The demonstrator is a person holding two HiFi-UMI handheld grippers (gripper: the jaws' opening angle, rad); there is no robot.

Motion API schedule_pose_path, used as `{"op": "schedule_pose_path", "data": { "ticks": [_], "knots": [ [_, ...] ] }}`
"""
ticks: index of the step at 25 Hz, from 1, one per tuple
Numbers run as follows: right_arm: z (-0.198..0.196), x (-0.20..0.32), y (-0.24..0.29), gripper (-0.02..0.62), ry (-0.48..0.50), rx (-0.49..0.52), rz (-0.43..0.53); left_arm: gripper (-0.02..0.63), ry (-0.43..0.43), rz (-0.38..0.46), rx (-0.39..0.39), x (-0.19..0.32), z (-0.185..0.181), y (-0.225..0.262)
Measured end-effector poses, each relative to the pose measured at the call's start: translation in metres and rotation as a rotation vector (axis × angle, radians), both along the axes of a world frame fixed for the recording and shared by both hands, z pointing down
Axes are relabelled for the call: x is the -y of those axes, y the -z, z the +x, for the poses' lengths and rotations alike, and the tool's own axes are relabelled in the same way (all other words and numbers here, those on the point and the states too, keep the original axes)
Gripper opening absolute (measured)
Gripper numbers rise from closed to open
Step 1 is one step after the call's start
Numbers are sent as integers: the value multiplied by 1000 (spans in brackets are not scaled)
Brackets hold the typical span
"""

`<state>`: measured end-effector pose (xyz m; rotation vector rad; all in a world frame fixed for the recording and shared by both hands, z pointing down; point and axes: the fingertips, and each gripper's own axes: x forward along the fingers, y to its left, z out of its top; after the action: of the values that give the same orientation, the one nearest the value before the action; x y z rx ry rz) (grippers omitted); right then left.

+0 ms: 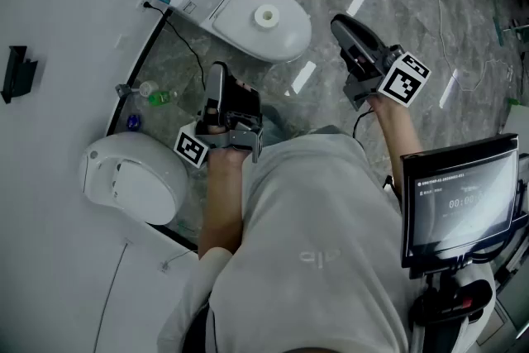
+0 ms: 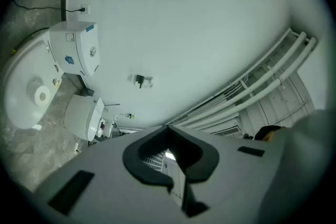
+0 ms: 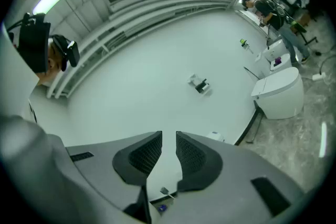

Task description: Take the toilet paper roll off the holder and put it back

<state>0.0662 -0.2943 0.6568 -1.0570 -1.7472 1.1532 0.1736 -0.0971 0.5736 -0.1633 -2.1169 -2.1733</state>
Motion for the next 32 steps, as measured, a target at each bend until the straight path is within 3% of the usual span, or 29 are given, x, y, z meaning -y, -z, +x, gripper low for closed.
{"op": "schedule_pose_path", "data": {
  "ticks": [3,8,10,12,13,16,19,21,24,32],
  "knots": [
    [-8,-28,-28,69,103,42,116,4,-29,1,-20,-17,-12,-4],
    [-13,-135,-123,84,347,55,289,5,15,28,-88,-84,-18,-41],
    [3,-161,-162,133,473,35,332,5,45,21,-119,-92,-10,-50],
    [19,-154,-194,156,575,36,401,5,59,15,-137,-76,-2,-48],
    [18,-126,-205,156,583,48,467,5,36,33,-120,-55,-6,-46],
    [-41,41,-210,156,411,99,784,5,-172,177,36,46,-57,-46],
    [-57,138,-206,157,331,80,917,5,-253,208,80,108,-71,-17],
    [-57,167,-203,199,259,43,968,5,-328,213,92,121,-84,-2],
    [-55,193,-216,199,162,-13,1044,5,-427,229,105,128,-104,-1],
    [-46,196,-256,199,240,-49,1196,5,-375,225,86,121,-91,-7]
  ]
}}
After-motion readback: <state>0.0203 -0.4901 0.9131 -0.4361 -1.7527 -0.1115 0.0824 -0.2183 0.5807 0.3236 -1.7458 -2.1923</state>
